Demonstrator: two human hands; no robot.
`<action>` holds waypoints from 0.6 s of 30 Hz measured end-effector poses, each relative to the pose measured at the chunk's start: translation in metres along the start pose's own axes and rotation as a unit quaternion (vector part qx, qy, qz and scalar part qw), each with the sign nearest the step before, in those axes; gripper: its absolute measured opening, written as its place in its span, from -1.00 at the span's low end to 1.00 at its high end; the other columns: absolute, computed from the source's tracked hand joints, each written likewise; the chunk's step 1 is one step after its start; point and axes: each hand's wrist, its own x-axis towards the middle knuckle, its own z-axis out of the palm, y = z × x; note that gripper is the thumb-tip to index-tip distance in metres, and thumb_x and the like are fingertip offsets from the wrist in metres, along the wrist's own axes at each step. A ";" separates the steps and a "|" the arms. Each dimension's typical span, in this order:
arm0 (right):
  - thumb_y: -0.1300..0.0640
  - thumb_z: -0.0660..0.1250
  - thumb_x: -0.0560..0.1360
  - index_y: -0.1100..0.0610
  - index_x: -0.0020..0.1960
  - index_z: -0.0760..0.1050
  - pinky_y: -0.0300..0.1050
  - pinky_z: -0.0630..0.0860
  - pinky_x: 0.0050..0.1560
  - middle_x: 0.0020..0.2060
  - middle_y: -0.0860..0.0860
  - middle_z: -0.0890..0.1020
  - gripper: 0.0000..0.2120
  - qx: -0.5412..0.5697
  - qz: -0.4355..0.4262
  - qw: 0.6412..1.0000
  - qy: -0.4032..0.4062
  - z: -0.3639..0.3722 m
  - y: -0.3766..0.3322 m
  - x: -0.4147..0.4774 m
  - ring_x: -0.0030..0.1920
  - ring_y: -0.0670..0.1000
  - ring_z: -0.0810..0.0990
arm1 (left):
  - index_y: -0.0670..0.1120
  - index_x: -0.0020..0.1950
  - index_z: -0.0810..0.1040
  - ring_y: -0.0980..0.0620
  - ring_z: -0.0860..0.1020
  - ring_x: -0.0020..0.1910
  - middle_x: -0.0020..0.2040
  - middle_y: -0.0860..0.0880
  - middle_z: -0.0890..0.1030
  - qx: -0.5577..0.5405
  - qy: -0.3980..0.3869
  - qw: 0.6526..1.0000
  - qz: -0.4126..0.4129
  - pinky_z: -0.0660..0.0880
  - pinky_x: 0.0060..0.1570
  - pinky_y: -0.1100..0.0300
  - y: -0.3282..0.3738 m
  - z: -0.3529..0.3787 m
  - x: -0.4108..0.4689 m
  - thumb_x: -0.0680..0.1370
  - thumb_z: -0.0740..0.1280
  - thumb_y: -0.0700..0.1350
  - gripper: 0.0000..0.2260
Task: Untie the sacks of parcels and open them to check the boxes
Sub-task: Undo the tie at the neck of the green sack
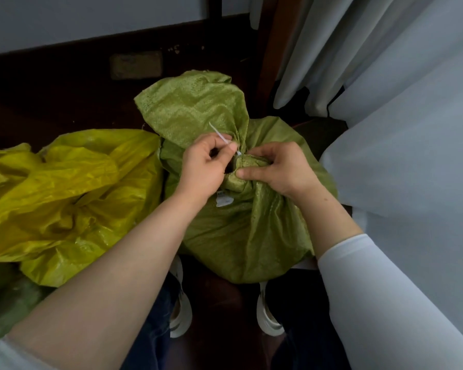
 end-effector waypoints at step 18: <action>0.46 0.12 0.39 0.41 0.05 0.53 0.10 0.60 -0.05 -0.16 0.30 0.61 -0.69 0.377 0.119 0.917 -0.053 -0.009 -0.015 -0.006 -0.18 0.22 0.62 | 0.26 0.32 0.39 0.15 0.33 0.38 0.35 0.07 0.43 0.116 -0.162 0.979 0.050 0.24 0.44 0.01 0.005 -0.016 -0.001 0.27 0.37 0.32 -0.37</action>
